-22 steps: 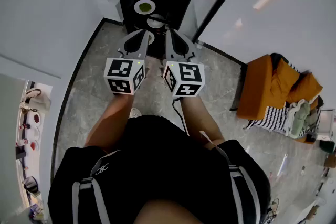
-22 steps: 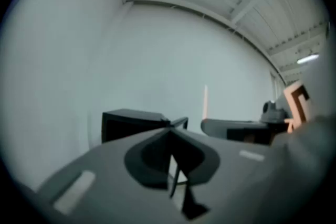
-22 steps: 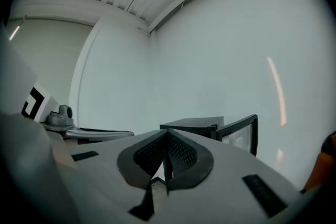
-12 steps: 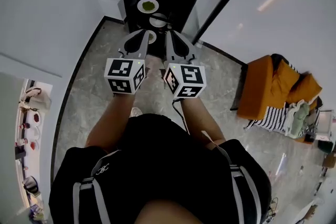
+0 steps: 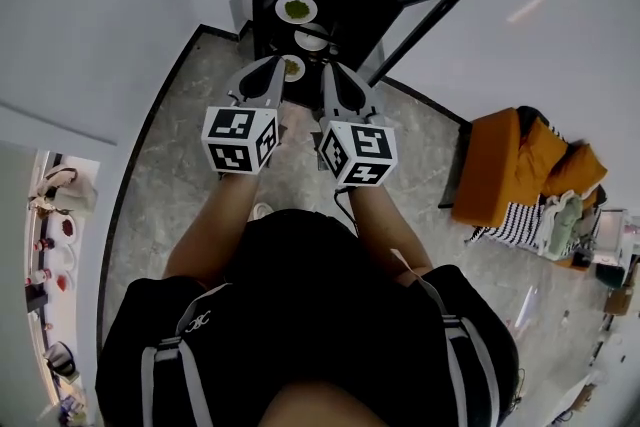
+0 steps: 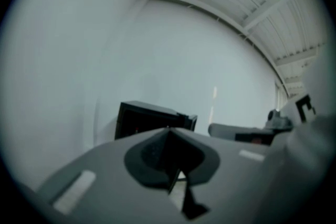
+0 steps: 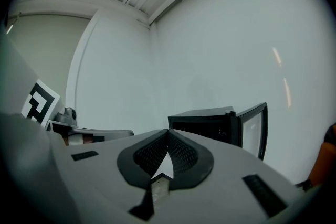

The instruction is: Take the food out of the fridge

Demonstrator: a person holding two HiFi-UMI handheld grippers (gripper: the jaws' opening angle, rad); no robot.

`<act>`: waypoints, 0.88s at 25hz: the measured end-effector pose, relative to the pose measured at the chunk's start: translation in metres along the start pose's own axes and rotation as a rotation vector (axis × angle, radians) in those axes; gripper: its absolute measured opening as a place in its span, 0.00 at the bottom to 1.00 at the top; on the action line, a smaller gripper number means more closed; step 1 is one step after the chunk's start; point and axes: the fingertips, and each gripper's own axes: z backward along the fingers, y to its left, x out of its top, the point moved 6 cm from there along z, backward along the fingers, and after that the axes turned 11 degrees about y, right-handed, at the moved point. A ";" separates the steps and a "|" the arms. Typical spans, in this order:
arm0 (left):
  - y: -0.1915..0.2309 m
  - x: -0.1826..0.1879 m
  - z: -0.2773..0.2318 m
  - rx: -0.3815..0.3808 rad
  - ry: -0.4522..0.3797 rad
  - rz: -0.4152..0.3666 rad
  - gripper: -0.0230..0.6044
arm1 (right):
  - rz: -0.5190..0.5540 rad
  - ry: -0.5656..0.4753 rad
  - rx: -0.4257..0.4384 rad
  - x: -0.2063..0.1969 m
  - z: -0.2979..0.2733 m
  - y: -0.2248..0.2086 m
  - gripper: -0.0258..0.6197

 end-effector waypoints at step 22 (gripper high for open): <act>0.082 0.008 -0.112 -0.086 0.062 0.022 0.04 | 0.034 0.033 -0.009 0.001 -0.139 -0.028 0.04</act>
